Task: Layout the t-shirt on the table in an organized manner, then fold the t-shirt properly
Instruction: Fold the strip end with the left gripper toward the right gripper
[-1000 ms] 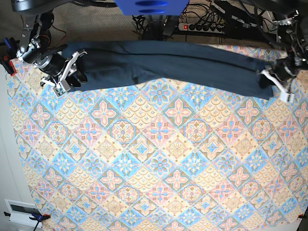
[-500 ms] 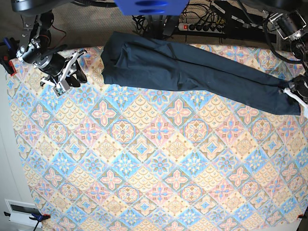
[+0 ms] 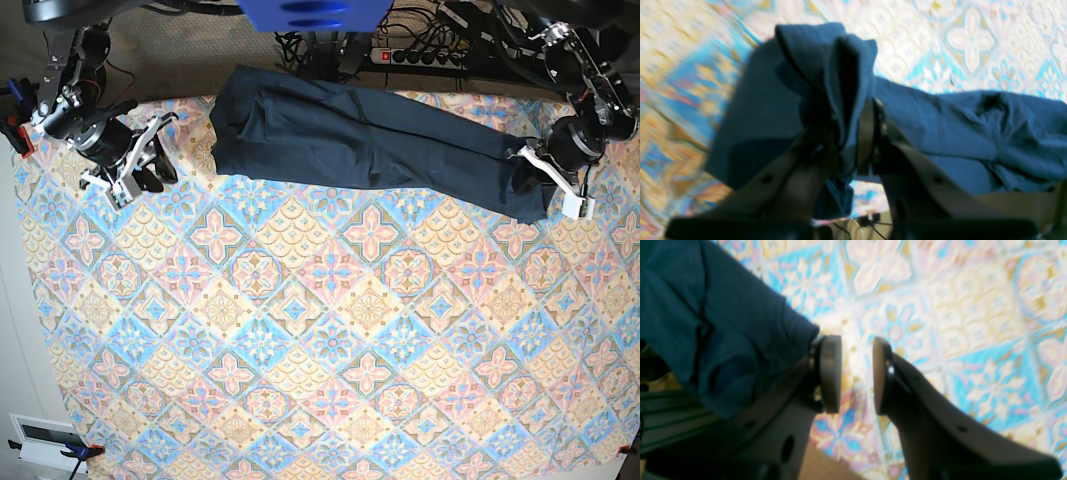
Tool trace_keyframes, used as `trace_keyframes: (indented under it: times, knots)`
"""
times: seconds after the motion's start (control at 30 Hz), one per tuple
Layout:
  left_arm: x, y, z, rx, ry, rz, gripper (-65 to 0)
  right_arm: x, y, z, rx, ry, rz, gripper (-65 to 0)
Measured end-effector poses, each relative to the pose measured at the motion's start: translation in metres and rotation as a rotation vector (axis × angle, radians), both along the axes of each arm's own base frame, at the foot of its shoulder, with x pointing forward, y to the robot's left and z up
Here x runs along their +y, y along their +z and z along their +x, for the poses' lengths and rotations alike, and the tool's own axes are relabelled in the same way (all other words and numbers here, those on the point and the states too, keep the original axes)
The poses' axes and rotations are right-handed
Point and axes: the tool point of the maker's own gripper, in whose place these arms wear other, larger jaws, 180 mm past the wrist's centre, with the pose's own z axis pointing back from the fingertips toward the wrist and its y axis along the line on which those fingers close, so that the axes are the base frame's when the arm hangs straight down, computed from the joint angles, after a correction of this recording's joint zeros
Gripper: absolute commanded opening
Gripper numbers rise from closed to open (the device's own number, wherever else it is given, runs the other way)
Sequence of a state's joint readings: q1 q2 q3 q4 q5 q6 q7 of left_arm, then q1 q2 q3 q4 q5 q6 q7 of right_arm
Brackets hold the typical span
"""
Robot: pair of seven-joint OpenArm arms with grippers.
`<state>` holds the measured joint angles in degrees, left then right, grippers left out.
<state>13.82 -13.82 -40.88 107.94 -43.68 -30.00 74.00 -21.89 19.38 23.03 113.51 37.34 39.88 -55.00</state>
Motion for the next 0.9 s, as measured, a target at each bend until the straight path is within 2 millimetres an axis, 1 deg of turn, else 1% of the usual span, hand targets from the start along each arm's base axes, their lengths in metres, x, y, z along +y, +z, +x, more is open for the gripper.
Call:
trace_keyframes:
  times: [0.07,0.13,0.2,0.23,0.3,0.4,0.5,0.57,0.63,0.73,0.8,0.87,0.9]
  knots:
    - [-0.018,-0.007,0.001,0.023,-0.054,-0.009,-64.8,0.0,0.0,0.0,-0.001,0.0,0.003,-49.5]
    - [-0.045,-0.012,0.005,0.033,-0.139,-0.033,-64.8,0.0,-0.002,-0.002,0.008,-0.001,-0.004,-49.5]
    - [-0.071,-0.017,0.005,0.042,-0.207,-0.065,-64.8,-0.005,0.001,0.0,-0.002,-0.017,-0.003,-49.5]
    - [-0.078,-0.019,0.004,0.048,-0.226,-0.071,-64.8,-0.008,0.003,0.001,-0.008,-0.025,-0.007,-49.5]
    - [-0.084,-0.021,0.003,0.061,-0.247,-0.071,-64.8,-0.013,0.003,0.001,-0.005,-0.035,-0.019,-49.5]
    - [-0.094,-0.023,0.002,0.061,-0.263,-0.087,-64.8,-0.012,0.002,0.0,-0.004,-0.034,-0.015,-49.5]
    - [-0.097,-0.024,0.002,0.062,-0.266,-0.095,-64.7,-0.012,0.003,0.0,-0.004,-0.034,-0.016,-49.5]
    - [-0.095,-0.027,0.001,0.075,-0.263,-0.098,-62.8,-0.013,0.003,0.0,-0.004,-0.034,-0.016,-49.5]
    - [-0.096,-0.03,-0.002,0.09,-0.27,-0.099,-57.6,-0.012,0.003,0.0,-0.005,-0.034,-0.016,-49.5]
    - [-0.096,-0.029,-0.004,0.1,-0.32,-0.077,-46.9,-0.012,0.003,0.0,-0.004,-0.034,-0.016,-49.5]
    - [-0.095,-0.021,-0.001,0.073,-0.327,-0.106,-40.7,-0.013,0.002,0.0,-0.003,-0.034,-0.019,-49.5]
    - [-0.089,-0.004,0.005,0.01,-0.291,-0.18,-39.0,-0.012,0.003,0.0,-0.005,-0.034,-0.015,-49.5]
    - [-0.08,0.006,0.007,-0.021,-0.26,-0.204,-39.0,-0.012,0.003,0.0,-0.005,-0.033,-0.016,-49.5]
